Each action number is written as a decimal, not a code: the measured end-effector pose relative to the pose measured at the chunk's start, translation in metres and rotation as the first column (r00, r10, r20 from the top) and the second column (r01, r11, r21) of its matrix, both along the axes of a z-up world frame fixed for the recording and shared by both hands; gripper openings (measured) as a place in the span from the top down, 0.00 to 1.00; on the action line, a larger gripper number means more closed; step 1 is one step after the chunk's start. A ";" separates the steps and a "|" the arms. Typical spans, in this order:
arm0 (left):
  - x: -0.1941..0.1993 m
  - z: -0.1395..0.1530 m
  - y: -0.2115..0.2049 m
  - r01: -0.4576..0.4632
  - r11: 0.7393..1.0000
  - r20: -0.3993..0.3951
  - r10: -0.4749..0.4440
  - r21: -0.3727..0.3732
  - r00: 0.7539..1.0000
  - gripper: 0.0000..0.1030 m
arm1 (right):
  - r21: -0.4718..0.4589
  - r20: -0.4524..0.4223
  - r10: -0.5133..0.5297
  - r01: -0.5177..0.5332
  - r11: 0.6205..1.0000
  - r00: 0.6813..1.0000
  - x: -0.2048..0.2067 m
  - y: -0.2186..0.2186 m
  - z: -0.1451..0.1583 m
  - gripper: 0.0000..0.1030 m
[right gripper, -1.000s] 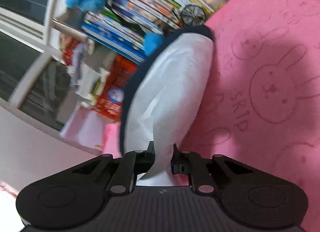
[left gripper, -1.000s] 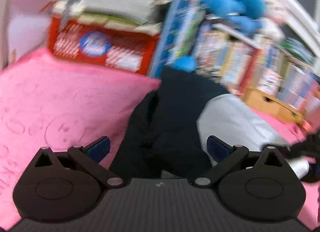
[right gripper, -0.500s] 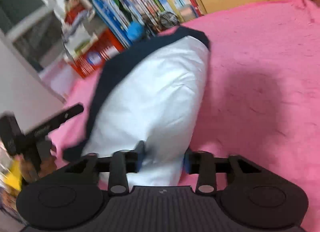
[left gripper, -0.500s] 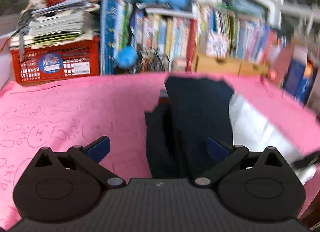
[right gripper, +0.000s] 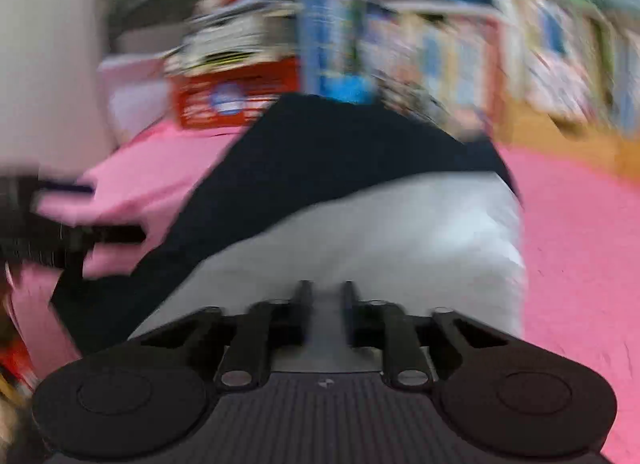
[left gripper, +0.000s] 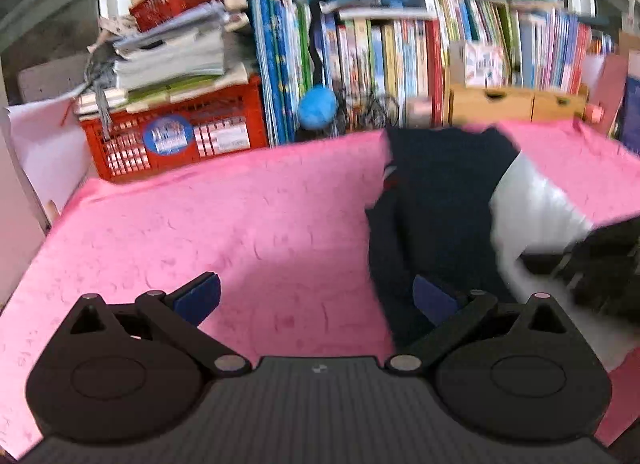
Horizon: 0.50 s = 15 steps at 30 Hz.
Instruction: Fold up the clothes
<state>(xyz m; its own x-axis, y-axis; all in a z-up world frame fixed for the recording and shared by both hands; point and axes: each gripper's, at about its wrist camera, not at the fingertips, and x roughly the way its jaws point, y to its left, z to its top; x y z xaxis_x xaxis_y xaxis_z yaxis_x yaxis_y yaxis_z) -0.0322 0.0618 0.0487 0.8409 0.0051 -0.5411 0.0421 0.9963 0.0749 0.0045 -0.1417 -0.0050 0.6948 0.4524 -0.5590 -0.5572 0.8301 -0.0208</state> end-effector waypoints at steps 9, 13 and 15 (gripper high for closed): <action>0.041 -0.005 -0.057 0.126 0.992 0.005 -0.126 0.019 0.992 0.00 | 0.179 -0.067 0.085 -0.072 0.981 0.994 -0.011 -0.013 0.001 0.94; 0.039 -0.045 -0.057 0.124 0.992 -0.018 -0.124 0.017 0.992 0.00 | 0.344 -0.147 0.046 0.007 0.939 0.988 -0.011 -0.077 0.007 0.72; 0.037 -0.049 -0.051 0.120 0.993 -0.008 -0.120 -0.019 0.993 0.00 | 0.393 -0.166 -0.018 0.083 0.916 0.986 -0.010 -0.108 0.017 0.65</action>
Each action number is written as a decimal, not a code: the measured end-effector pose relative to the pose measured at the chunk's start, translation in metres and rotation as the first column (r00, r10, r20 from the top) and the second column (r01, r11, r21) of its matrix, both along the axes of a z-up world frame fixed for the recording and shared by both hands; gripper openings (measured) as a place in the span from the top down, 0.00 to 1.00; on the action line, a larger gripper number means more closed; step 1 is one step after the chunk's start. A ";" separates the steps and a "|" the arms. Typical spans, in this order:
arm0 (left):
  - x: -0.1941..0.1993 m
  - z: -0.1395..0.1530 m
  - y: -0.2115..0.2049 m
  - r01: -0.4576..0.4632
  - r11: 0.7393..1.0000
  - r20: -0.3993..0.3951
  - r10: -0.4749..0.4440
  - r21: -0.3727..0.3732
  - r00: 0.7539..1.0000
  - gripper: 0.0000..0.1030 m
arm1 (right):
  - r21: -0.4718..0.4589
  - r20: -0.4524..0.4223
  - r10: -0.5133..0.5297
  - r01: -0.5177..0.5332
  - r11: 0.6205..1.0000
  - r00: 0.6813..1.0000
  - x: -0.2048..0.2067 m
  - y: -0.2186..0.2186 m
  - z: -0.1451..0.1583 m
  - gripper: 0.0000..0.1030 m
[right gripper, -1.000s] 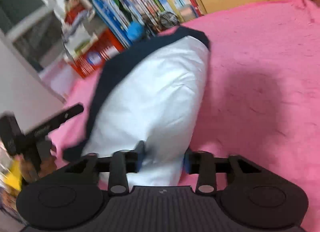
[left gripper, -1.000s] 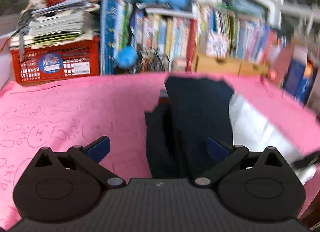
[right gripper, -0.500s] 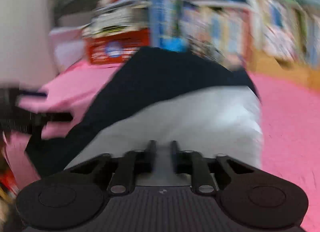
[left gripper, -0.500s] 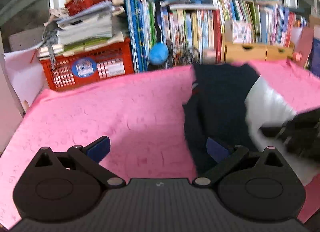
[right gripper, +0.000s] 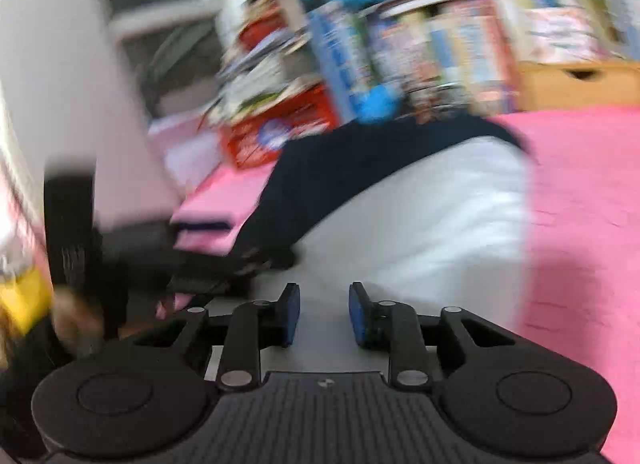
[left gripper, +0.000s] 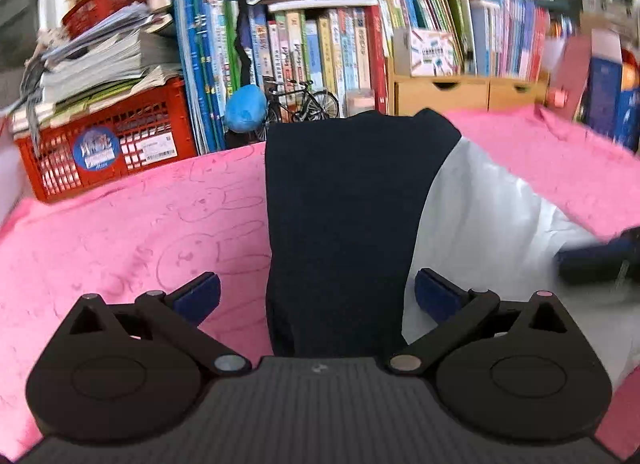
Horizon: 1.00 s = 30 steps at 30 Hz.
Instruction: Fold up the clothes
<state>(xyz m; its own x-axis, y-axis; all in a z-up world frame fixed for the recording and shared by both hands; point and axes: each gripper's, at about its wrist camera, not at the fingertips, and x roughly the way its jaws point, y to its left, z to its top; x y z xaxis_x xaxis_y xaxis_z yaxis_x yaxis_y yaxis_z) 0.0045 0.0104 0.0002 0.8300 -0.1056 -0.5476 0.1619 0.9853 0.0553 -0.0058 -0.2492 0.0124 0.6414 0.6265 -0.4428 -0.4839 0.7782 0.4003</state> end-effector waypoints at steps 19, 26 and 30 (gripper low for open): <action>0.000 -0.009 0.026 -0.025 0.977 -0.026 0.020 -0.210 0.999 0.00 | -0.448 0.040 0.029 -0.008 0.894 0.999 0.188 0.174 -0.001 0.56; 0.001 -0.011 0.032 -0.028 0.966 -0.035 0.019 -0.258 0.999 0.00 | -0.311 0.168 -0.055 0.106 0.944 0.984 0.140 0.096 0.040 0.37; 0.000 -0.012 0.029 -0.029 0.967 -0.030 0.022 -0.255 0.999 0.00 | -0.428 0.158 -0.107 0.165 0.889 0.982 0.132 0.072 0.022 0.38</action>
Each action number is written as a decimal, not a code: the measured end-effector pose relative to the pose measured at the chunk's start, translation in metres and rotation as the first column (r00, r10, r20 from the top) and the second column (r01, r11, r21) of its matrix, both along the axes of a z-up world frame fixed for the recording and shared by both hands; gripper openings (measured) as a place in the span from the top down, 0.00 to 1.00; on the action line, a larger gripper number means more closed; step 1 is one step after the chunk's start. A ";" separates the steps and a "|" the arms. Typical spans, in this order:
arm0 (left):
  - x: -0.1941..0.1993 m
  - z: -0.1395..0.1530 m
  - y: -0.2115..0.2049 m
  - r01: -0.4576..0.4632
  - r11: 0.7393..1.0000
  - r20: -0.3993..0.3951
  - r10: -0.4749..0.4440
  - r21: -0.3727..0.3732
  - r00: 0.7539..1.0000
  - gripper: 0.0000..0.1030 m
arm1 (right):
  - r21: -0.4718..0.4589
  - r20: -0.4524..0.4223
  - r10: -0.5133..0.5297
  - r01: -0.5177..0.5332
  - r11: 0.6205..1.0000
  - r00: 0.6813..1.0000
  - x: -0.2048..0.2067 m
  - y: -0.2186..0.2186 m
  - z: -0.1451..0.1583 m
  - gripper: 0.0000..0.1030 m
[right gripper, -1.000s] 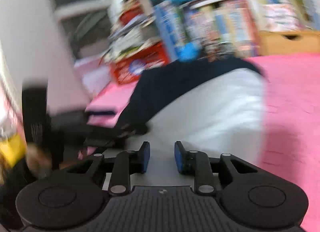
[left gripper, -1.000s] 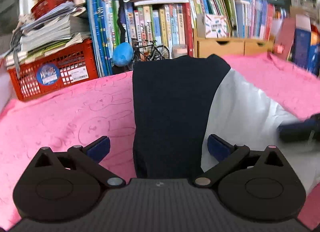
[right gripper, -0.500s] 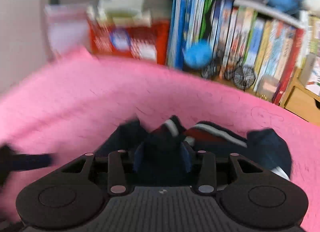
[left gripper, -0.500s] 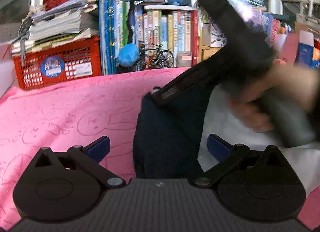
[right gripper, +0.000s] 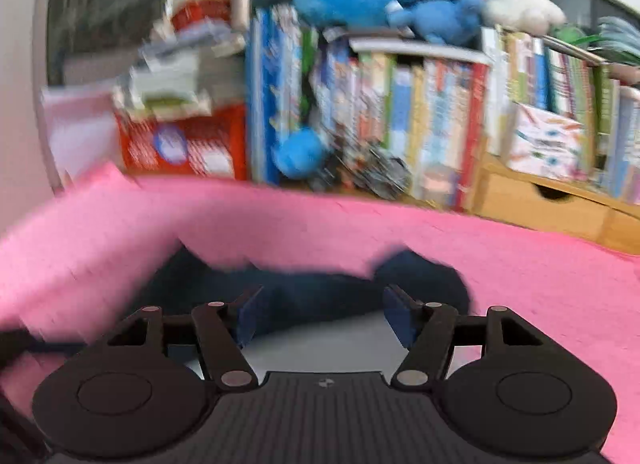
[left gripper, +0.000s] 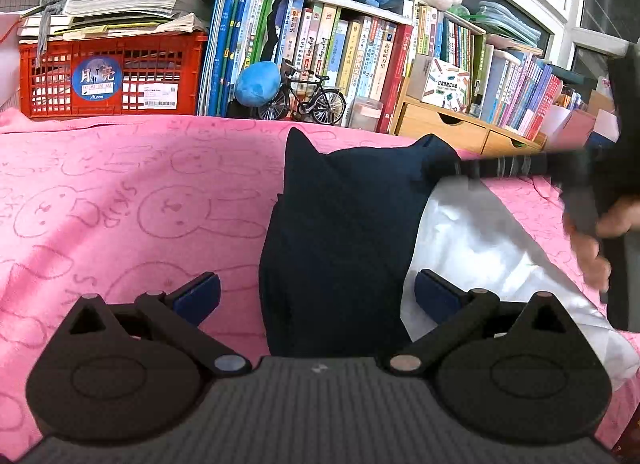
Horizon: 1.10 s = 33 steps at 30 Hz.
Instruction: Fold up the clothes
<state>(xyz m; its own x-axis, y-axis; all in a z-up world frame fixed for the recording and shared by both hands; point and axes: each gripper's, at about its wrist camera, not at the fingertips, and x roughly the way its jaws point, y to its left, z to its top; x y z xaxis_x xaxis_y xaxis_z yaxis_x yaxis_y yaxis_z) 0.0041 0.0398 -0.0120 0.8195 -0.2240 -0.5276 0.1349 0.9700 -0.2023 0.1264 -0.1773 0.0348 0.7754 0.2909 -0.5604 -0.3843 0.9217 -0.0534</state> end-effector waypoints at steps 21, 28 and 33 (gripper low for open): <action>0.000 0.000 -0.005 -0.023 0.999 0.014 0.023 0.032 1.000 0.00 | -0.035 -0.086 -0.208 0.206 0.978 0.974 0.096 -0.009 -0.016 0.83; 0.002 -0.001 -0.001 -0.020 1.000 0.008 0.019 0.008 1.000 0.00 | 0.353 0.035 -0.304 0.273 0.895 0.952 0.078 -0.055 0.029 0.89; 0.002 -0.002 0.001 -0.021 1.000 0.008 0.021 -0.009 1.000 0.00 | 0.369 -0.021 -0.055 0.059 0.927 0.998 0.015 -0.049 0.043 0.81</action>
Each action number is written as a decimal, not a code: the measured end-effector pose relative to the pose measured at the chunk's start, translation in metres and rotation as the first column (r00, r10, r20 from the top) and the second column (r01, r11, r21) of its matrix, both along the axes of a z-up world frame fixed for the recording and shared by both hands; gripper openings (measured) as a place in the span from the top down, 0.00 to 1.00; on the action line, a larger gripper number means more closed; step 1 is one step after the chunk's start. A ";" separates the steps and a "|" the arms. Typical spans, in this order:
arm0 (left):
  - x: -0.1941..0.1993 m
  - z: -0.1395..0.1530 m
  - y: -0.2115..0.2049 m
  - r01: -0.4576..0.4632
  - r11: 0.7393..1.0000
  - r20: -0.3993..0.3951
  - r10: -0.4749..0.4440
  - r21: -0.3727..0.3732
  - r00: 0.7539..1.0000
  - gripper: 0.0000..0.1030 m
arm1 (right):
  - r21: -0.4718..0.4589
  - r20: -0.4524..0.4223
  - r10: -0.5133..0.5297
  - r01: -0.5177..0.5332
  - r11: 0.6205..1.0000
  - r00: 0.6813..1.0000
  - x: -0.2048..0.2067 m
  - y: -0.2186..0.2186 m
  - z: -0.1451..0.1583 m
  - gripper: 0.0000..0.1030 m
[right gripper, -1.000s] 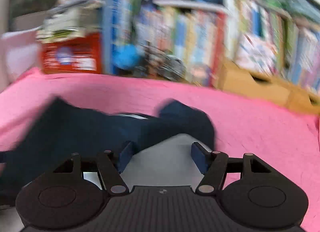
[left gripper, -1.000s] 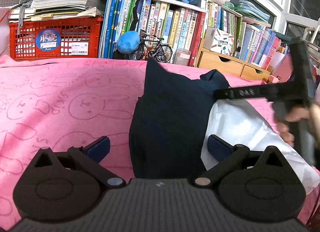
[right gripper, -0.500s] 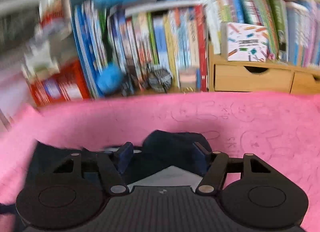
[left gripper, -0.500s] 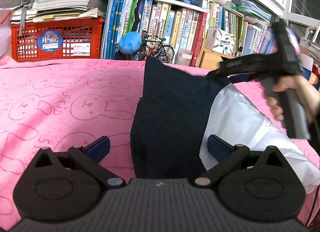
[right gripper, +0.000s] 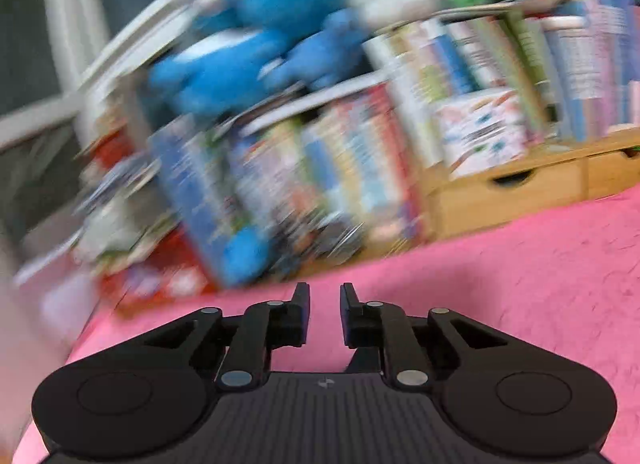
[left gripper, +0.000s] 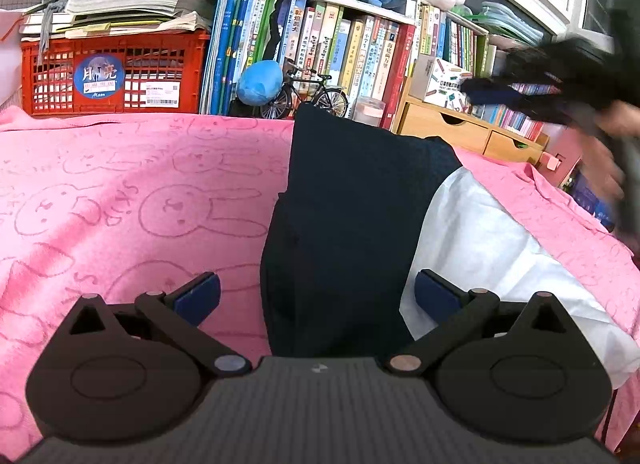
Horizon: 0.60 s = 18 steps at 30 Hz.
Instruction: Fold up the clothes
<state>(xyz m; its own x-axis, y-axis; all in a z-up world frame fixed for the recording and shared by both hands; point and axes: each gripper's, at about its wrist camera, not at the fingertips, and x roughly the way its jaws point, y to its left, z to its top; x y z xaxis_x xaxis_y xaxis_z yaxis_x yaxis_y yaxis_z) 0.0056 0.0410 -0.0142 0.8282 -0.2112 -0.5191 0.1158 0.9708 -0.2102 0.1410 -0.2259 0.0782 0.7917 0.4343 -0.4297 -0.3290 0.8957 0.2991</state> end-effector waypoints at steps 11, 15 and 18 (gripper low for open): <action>-0.015 0.012 0.011 -0.015 0.999 -0.043 0.013 -0.048 0.999 0.00 | -0.246 0.164 0.142 -0.099 0.964 0.976 -0.228 -0.014 -0.056 0.24; -0.044 0.029 0.004 0.022 1.000 -0.003 -0.022 0.005 1.000 0.00 | -0.357 0.153 0.102 -0.042 0.933 0.983 -0.249 -0.009 -0.080 0.23; -0.053 0.026 -0.015 0.008 0.988 0.006 -0.009 0.157 1.000 0.00 | -0.385 0.187 0.042 0.034 0.922 0.981 -0.252 -0.005 -0.091 0.23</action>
<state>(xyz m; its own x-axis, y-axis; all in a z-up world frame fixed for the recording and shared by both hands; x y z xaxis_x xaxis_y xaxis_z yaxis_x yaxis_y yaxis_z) -0.0470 0.0260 0.0118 0.8301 -0.1349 -0.5411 0.1254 0.9906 -0.0547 -0.1110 -0.2311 -0.0123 0.8728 0.2690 -0.4073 -0.3493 0.9271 -0.1363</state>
